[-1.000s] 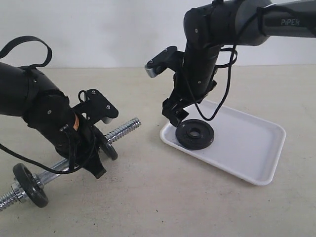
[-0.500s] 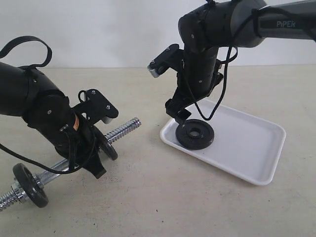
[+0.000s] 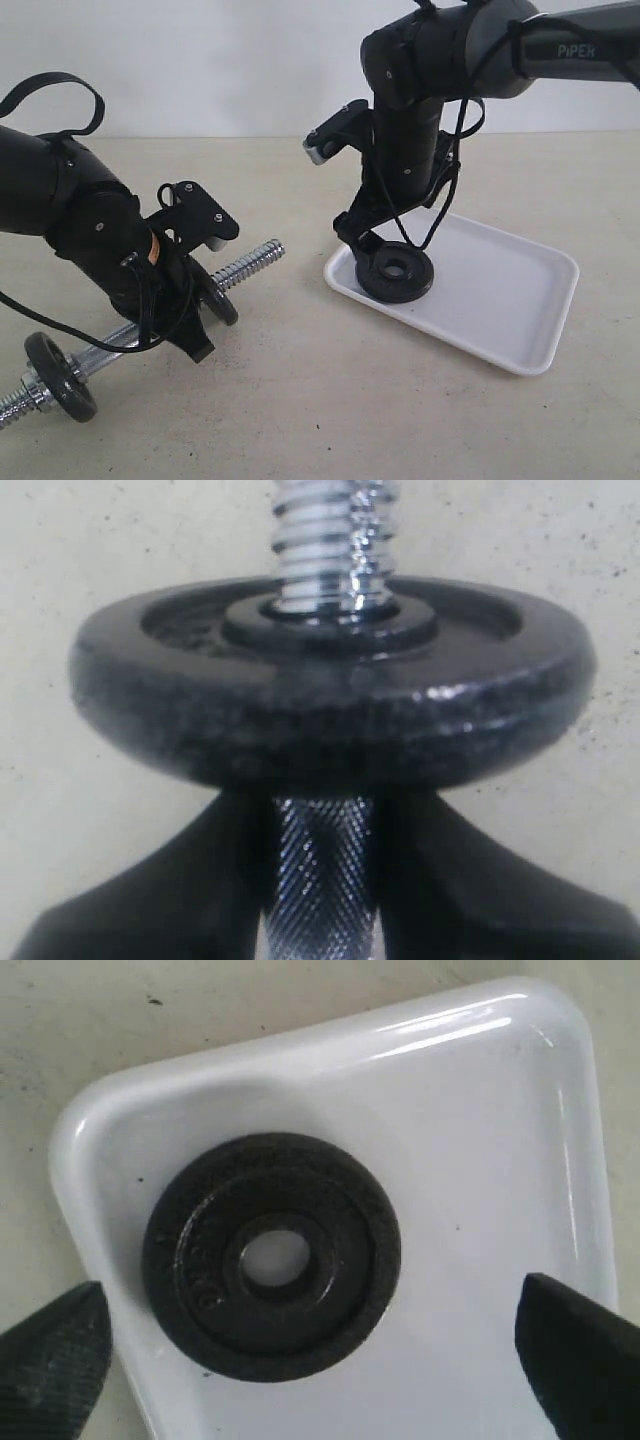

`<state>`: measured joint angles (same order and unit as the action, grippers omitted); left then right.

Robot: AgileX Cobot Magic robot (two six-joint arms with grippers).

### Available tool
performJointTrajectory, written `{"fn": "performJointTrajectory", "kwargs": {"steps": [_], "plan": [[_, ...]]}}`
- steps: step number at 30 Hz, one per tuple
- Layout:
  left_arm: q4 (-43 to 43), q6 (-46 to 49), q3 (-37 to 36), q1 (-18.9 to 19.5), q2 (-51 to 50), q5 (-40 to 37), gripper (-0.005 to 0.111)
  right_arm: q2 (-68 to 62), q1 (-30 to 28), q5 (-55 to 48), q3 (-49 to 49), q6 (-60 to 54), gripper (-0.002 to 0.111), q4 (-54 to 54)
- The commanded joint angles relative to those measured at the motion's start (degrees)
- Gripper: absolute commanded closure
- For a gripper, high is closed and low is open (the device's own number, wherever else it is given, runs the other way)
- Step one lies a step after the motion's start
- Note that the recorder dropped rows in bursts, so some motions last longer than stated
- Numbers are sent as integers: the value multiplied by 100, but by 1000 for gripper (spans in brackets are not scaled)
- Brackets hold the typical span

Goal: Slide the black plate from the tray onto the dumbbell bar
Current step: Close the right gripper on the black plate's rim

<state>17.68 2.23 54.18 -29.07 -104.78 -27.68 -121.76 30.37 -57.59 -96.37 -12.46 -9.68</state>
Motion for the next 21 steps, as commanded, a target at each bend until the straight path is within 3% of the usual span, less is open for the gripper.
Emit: {"fn": "performJointTrajectory", "kwargs": {"steps": [1,14,21], "plan": [[-77,-46,-14,-34,137,-63,102,-32,-8,-19,-28,-412,3,288],[-77,-46,-14,-34,137,-4,102,-173,-643,100,325,-1031,3,1184],[-77,-46,-14,-34,137,48,102,-224,-633,97,325,-1216,3,1653]]}}
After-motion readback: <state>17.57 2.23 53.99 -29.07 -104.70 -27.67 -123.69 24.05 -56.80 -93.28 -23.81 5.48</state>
